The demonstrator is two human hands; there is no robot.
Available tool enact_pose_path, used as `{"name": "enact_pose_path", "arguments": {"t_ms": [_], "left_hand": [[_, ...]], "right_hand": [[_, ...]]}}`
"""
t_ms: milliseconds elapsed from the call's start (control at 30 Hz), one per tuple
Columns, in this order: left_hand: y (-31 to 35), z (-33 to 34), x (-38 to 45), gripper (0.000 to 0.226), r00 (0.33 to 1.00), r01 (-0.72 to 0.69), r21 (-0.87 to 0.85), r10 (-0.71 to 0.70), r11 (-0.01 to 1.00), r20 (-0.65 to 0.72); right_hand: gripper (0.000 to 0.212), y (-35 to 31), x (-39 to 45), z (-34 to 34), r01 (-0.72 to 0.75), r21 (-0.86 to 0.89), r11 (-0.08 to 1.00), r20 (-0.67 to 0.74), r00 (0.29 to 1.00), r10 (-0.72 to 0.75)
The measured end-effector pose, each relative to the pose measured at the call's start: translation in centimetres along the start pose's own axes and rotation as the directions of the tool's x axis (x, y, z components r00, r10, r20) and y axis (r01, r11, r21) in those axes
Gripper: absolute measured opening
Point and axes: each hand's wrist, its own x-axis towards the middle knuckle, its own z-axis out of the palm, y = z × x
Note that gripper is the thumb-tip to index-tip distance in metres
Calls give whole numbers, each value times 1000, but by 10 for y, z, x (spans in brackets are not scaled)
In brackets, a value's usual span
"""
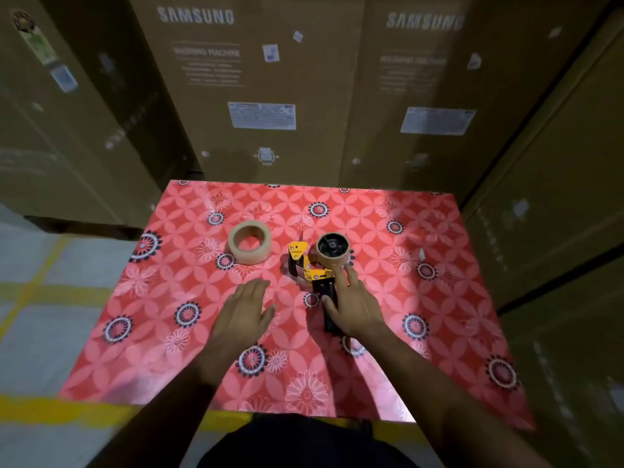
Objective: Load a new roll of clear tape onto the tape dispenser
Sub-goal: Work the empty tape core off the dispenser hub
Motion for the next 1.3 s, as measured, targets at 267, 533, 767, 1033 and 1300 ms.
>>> {"name": "enact_pose_path", "arguments": {"t_ms": [267,533,767,1033,1300], "left_hand": [[3,2,-3,52,998,-55,-68,54,996,-25],[4,15,-6,56,997,-73,-160,73,984,-4],[15,21,-14,60,992,-111,-244,122,964,30],[24,29,-13,33,993,-87,-251,65,964,-96],[44,21,70,35,990,103,-155,-87,983,107]], "right_hand": [[90,-12,15,25,-19,75,997,80,997,13],[92,11,-20,43,62,155,986,88,993,-76],[87,30,-51,32,113,166,980,118,984,-133],[62,34,-36,19,-18,332,943,119,993,-23],[44,14,44,6,-302,415,858,227,948,224]]}}
